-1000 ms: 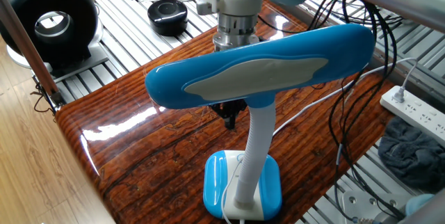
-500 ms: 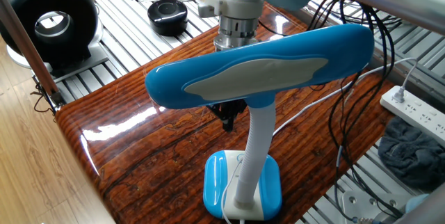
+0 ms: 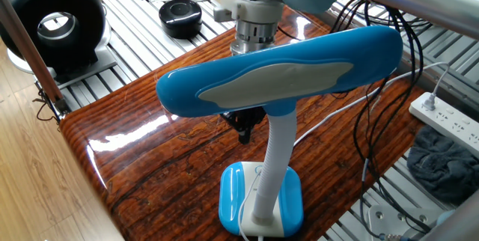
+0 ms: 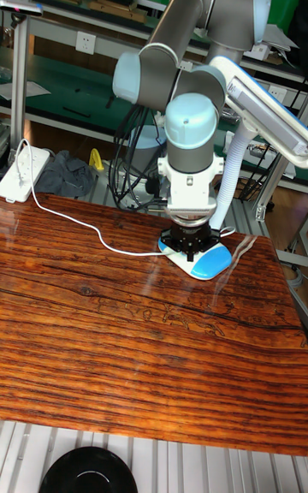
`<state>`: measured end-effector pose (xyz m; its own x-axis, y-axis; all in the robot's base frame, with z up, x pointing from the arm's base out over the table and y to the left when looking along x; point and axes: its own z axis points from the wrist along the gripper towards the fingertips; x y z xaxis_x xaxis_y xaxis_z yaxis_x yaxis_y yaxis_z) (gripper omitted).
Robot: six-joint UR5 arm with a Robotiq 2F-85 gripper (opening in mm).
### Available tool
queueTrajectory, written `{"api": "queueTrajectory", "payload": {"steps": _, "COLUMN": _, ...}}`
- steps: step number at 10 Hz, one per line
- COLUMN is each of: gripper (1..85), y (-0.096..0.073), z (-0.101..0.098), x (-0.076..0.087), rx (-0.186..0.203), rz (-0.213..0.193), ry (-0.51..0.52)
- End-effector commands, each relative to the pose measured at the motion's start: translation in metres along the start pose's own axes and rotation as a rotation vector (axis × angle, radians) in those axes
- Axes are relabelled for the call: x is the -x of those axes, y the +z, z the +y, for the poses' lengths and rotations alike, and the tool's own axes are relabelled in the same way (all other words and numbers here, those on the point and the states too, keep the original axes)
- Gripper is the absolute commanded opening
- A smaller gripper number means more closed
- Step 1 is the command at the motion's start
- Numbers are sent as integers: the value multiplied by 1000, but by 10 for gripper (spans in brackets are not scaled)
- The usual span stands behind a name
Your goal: Turn on the desk lamp by pressing the button
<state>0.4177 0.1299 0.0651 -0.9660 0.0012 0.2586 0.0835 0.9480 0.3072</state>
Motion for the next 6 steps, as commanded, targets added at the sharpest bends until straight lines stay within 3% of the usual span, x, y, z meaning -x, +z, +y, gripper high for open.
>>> {"api": "queueTrajectory", "payload": {"steps": 1, "gripper": 10, "y": 3, "z": 8, "x": 11, "rx": 43, "rz": -37, "ry": -8}}
{"api": "queueTrajectory", "payload": {"steps": 6, "gripper": 10, "y": 11, "z": -1, "x": 10, "rx": 14, "rz": -35, "ry": -20}}
